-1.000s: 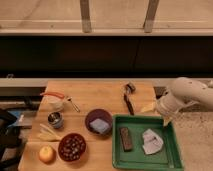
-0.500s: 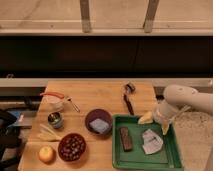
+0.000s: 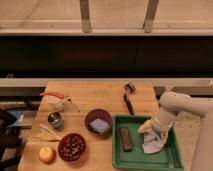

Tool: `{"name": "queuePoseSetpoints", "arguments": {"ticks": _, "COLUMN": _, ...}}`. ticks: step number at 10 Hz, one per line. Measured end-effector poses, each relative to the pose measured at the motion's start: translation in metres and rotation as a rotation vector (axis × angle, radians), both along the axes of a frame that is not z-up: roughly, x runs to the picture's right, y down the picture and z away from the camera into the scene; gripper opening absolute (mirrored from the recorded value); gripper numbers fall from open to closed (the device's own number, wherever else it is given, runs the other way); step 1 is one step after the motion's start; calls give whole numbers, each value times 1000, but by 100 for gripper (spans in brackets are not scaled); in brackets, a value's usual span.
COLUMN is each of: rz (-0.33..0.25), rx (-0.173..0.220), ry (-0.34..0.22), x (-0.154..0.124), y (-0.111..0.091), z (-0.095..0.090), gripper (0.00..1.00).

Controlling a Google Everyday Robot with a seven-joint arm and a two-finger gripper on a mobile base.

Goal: Place towel in tray

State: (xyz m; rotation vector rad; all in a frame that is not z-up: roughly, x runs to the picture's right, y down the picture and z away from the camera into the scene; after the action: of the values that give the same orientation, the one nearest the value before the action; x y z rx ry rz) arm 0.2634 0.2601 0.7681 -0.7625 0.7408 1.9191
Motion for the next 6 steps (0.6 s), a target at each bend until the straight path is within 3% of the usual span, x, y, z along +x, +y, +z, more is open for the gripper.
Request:
{"name": "queuePoseSetpoints", "arguments": {"ticks": 1, "rz": -16, "rx": -10, "ry": 22, "x": 2, "y": 4, "z": 4, "gripper": 77}}
{"name": "queuePoseSetpoints", "arguments": {"ticks": 3, "rz": -79, "rx": -22, "ry": 88, "x": 10, "y": 12, "z": 8, "gripper": 58}}
{"name": "queuePoseSetpoints", "arguments": {"ticks": 6, "rz": -95, "rx": -12, "ry": 107, "x": 12, "y": 13, "z": 6, "gripper": 29}}
